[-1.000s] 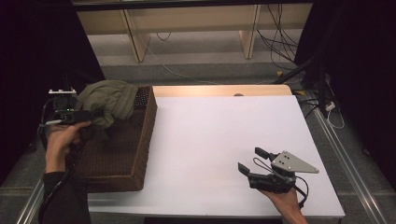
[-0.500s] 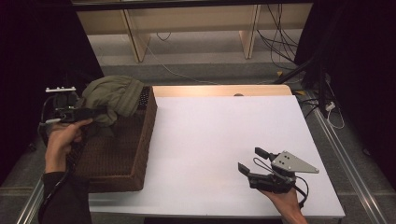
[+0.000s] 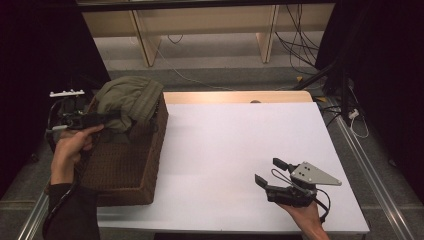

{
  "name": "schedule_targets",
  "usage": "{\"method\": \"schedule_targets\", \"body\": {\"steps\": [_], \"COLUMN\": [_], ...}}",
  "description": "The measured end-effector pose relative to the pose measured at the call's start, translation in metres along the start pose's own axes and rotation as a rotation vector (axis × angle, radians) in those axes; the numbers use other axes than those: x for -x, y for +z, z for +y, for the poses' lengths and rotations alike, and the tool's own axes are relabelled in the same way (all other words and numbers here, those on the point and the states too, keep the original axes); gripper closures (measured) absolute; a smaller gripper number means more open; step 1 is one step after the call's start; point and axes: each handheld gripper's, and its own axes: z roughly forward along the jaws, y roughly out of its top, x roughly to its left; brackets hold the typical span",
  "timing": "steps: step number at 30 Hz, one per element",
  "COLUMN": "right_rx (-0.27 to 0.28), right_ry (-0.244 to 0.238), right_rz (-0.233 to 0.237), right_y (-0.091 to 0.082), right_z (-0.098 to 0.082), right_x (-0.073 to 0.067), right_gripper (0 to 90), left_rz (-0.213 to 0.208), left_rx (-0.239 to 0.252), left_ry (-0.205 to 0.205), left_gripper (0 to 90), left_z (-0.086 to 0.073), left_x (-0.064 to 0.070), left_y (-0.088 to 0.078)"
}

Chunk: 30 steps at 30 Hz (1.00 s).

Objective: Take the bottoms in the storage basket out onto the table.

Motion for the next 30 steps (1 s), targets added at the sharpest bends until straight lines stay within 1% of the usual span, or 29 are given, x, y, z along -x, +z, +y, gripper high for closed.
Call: {"method": "schedule_targets", "body": {"steps": [2, 7, 11, 15, 19, 30], "right_rx": [-0.001, -0.002, 0.0, -0.001, -0.001, 0.001], "right_ry": [0.001, 0.001, 0.001, 0.0, 0.0, 0.0], "right_rz": [0.0, 0.0, 0.0, 0.001, 0.001, 0.001], "right_y": [0.0, 0.0, 0.0, 0.0, 0.0, 0.0], "right_z": [0.0, 0.0, 0.0, 0.0, 0.0, 0.0], "right_x": [0.0, 0.0, 0.0, 0.0, 0.0, 0.0], "right_gripper": [20.6, 20.6, 20.7, 20.6, 20.7, 20.7], "left_rz": [-0.01, -0.06, -0.074, -0.084, -0.102, -0.148], "left_rx": [0.006, 0.01, 0.006, 0.012, 0.024, 0.041], "left_ry": [0.002, 0.008, 0.018, 0.025, 0.022, 0.046], "left_gripper": [64.1, 64.0, 64.1, 64.1, 64.1, 64.1], "left_z": [0.001, 0.002, 0.003, 0.004, 0.005, 0.009], "left_x": [0.003, 0.009, 0.015, 0.019, 0.022, 0.035], "left_y": [0.0, 0.004, 0.007, 0.007, 0.006, 0.005]}}
